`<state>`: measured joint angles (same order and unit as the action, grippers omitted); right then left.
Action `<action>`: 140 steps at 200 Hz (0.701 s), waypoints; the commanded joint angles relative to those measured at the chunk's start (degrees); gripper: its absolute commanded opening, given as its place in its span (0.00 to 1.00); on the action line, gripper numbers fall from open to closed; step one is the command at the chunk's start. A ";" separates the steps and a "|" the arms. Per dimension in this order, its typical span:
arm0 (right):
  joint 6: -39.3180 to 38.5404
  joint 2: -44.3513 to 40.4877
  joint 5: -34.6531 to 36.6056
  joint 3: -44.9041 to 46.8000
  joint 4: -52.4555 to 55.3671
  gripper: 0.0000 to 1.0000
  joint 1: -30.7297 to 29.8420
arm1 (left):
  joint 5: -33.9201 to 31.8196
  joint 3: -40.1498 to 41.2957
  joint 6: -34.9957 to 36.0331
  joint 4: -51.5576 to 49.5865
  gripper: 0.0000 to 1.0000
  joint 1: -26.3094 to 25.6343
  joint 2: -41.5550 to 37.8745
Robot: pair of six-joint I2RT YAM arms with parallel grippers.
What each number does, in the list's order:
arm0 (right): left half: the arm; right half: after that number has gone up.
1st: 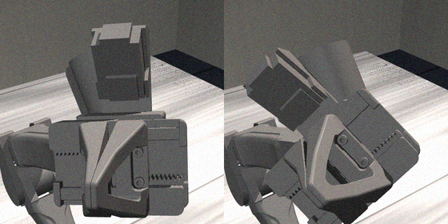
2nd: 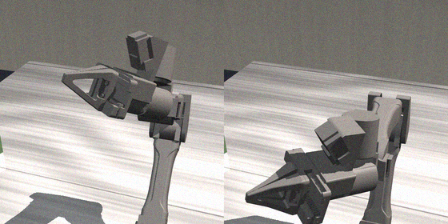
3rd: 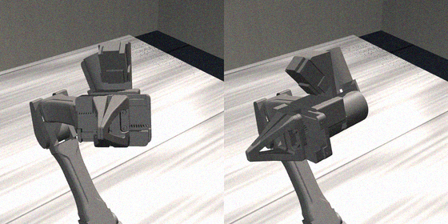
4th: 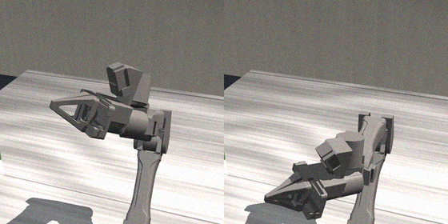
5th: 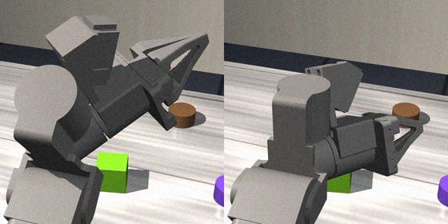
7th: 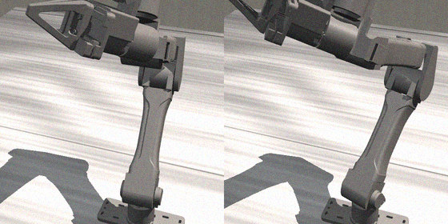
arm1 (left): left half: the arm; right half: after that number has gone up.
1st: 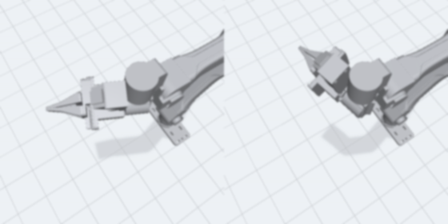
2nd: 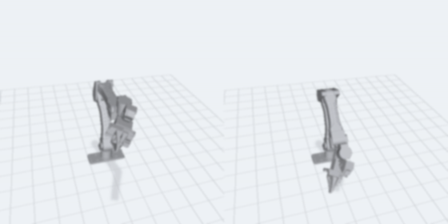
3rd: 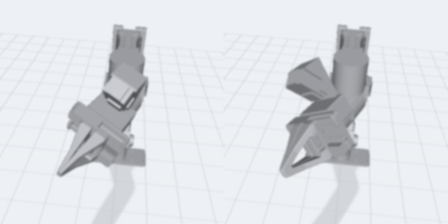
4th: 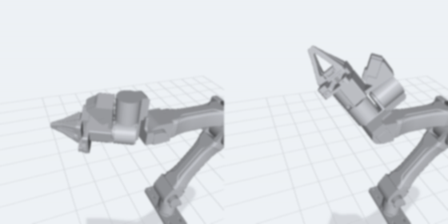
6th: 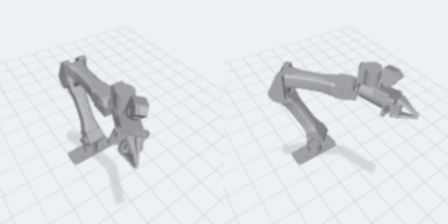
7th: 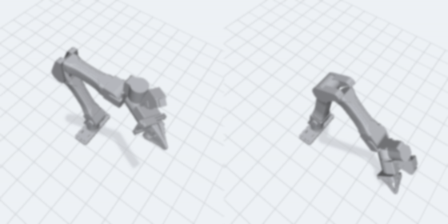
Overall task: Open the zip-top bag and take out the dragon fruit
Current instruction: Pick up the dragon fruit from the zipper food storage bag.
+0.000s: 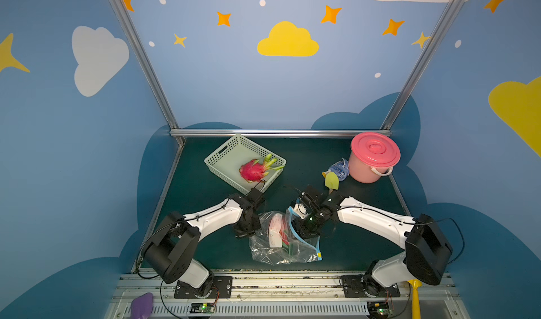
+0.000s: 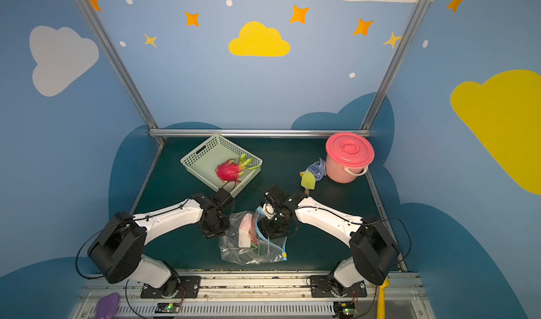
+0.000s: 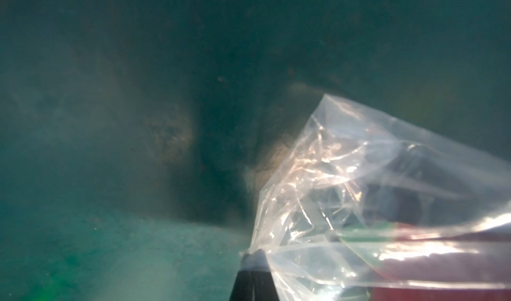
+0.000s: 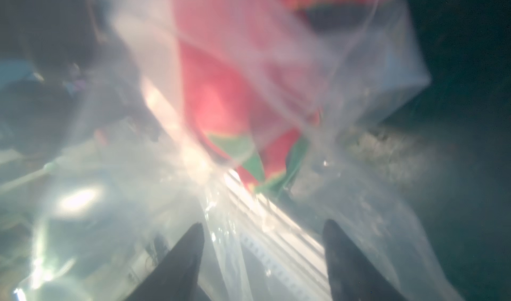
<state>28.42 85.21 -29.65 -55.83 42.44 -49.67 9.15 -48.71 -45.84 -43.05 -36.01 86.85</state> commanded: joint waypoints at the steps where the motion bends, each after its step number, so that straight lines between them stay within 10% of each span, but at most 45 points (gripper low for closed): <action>1: -0.20 0.46 -2.53 2.57 0.21 0.59 -0.24 | -0.27 -1.63 -0.12 -1.23 0.03 0.05 0.58; 140: 2.69 7.69 -0.79 -0.16 -5.99 0.36 -3.29 | 0.89 -2.11 -1.00 0.23 0.03 -2.14 2.34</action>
<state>30.20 91.07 -31.00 -56.82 37.36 -52.62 9.61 -50.76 -46.33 -42.74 -37.74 88.90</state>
